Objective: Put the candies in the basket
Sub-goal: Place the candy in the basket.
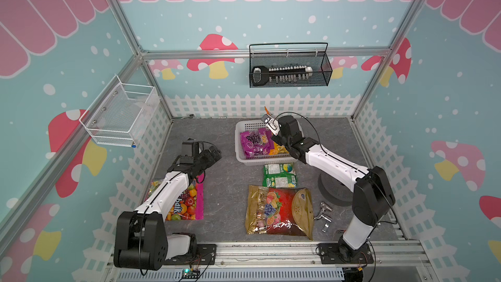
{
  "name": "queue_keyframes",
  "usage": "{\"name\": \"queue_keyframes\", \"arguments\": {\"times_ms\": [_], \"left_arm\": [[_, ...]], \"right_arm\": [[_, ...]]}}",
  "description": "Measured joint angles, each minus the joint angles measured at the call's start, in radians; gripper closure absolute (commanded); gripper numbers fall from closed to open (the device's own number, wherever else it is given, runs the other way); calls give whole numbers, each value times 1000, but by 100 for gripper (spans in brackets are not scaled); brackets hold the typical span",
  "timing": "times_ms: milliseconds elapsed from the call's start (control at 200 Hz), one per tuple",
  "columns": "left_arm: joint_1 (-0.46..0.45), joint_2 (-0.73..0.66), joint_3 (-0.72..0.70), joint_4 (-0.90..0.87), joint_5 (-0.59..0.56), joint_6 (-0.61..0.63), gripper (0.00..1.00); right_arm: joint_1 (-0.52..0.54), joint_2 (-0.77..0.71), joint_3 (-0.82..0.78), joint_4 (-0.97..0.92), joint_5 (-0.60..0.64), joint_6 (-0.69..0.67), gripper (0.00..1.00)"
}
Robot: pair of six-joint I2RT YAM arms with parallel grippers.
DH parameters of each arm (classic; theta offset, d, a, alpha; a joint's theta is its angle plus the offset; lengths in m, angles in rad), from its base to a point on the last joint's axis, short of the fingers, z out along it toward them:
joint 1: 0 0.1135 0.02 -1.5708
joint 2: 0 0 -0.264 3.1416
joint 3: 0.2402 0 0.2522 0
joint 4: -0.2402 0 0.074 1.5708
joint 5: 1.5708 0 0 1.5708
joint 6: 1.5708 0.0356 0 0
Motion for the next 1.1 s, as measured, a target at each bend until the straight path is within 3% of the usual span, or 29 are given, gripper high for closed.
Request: {"name": "queue_keyframes", "arguments": {"times_ms": [260,415,515,675,815,1100], "left_arm": [[0,11,-2,40,40,42,1],[0,26,-2,50,56,42,1],[0,36,-2,50,64,42,1],[0,39,-2,50,74,42,1],[0,47,-2,51,80,42,1],[1,65,-2,51,86,42,1]], "right_arm": [[-63,222,0,101,135,-240,92],[-57,285,0,197,196,-362,78],[-55,294,0,212,205,-401,59],[-56,289,31,114,177,-338,38],[-59,238,36,-15,65,-239,29],[-62,144,94,-203,-187,-84,25]]}}
